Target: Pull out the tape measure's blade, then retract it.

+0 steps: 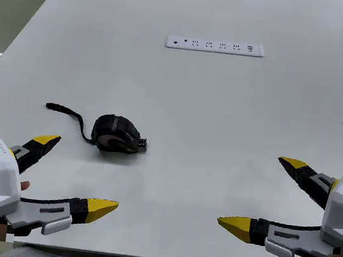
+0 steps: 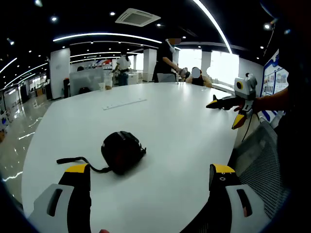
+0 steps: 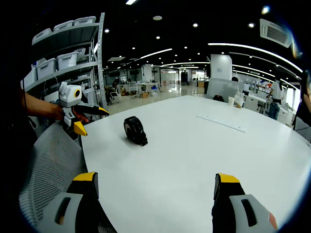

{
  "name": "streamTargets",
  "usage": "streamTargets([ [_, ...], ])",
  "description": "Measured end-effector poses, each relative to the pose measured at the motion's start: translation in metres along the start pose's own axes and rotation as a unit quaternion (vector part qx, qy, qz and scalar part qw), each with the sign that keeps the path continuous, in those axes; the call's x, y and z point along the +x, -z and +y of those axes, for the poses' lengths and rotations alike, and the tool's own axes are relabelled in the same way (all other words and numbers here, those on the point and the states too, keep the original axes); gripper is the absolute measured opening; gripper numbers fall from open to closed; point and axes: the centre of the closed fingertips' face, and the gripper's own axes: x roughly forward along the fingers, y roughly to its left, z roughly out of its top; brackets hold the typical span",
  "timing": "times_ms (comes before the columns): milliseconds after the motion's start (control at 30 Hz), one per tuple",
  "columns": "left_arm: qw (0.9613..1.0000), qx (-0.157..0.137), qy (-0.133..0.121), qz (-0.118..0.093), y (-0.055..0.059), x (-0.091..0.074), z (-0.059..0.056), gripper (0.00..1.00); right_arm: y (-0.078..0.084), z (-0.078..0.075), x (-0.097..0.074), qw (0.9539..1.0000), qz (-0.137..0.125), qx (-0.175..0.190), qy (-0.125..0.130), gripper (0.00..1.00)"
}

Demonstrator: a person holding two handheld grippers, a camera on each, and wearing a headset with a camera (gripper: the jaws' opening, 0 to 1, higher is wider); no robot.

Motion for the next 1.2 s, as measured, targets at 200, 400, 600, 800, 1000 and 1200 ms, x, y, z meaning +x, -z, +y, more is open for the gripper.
streamTargets([
  [200, 1.0000, 0.003, 0.001, 0.002, 0.0008, 0.0003, -0.0005, 0.99, -0.0002, 0.0008, -0.0002, 1.0000, 0.000, 0.001, -0.001, 0.98],
  [400, 1.0000, 0.005, 0.002, 0.003, 0.0000, 0.0004, -0.0012, 0.99, -0.0009, 0.0018, 0.0002, 1.0000, -0.002, -0.005, -0.002, 0.99],
  [600, 1.0000, 0.007, 0.003, 0.003, -0.0001, 0.0006, -0.0010, 0.99, 0.0000, -0.0004, -0.0003, 1.0000, 0.000, -0.007, 0.002, 0.99],
  [800, 0.9999, 0.009, 0.004, 0.005, -0.0003, 0.0020, -0.0003, 0.99, -0.0005, -0.0021, -0.0003, 1.0000, 0.002, -0.009, 0.004, 0.99],
  [1000, 0.9999, 0.012, 0.005, 0.006, -0.0013, 0.0040, 0.0017, 0.99, -0.0011, -0.0044, 0.0008, 1.0000, 0.005, -0.008, 0.002, 0.99],
  [1200, 0.9998, 0.016, 0.008, 0.010, -0.0015, 0.0054, 0.0032, 0.99, -0.0020, -0.0075, 0.0025, 0.9999, 0.006, -0.015, -0.001, 0.99],
])
